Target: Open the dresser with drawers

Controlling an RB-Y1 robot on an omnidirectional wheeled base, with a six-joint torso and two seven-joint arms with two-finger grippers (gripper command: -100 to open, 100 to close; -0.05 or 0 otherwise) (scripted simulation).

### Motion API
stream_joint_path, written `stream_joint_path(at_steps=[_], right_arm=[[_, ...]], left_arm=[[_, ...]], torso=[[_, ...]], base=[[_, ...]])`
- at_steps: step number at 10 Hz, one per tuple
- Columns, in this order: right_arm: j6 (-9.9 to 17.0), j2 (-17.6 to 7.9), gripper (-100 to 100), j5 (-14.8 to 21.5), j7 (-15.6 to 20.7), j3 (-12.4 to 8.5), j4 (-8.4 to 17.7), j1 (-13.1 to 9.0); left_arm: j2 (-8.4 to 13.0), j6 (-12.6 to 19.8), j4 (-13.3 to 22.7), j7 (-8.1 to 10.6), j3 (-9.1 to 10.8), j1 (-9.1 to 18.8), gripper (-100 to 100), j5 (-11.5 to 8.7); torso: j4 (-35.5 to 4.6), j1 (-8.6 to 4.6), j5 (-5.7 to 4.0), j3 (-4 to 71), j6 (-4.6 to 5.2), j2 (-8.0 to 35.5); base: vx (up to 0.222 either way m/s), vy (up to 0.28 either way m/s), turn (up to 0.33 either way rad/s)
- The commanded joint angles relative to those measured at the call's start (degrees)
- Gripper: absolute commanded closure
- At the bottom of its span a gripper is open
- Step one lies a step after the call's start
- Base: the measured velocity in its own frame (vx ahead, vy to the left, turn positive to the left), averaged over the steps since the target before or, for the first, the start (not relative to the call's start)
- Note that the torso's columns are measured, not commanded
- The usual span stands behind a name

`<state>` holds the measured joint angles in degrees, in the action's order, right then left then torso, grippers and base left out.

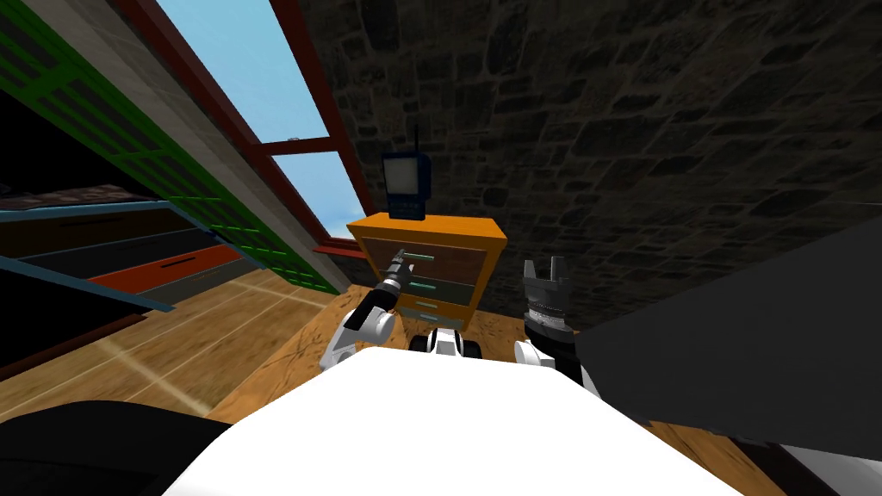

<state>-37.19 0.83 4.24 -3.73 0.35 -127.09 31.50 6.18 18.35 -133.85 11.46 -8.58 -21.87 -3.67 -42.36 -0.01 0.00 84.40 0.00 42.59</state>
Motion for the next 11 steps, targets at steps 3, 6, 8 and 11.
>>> stream_joint_path(at_steps=[3,6,8,11], right_arm=[[0.0,0.0,0,0.0,0.0,0.0,0.0,0.0],[0.0,0.0,0,0.0,0.0,0.0,0.0,0.0],[0.0,0.0,0,0.0,0.0,0.0,0.0,0.0],[0.0,0.0,0,0.0,0.0,0.0,0.0,0.0]], left_arm=[[0.5,0.8,-1.9,0.20,-0.15,-1.0,100,-0.2],[0.9,1.1,-3.1,0.31,-0.48,-1.9,100,-0.3],[1.3,1.3,-3.1,0.33,-0.62,-2.6,100,-0.4],[1.9,3.9,-6.1,0.88,-0.39,-2.7,-100,-0.6]], torso=[[0.0,0.02,0.01,0.0,0.00,0.0],[-0.1,0.07,0.04,-0.1,-0.04,0.1],[0.0,-0.10,-0.08,0.3,0.02,-0.5],[0.0,0.00,0.01,0.1,0.03,-0.2]], base=[[-0.014,0.009,0.008],[-0.191,0.013,0.022],[-0.107,0.009,0.016],[-0.134,0.016,0.028]])
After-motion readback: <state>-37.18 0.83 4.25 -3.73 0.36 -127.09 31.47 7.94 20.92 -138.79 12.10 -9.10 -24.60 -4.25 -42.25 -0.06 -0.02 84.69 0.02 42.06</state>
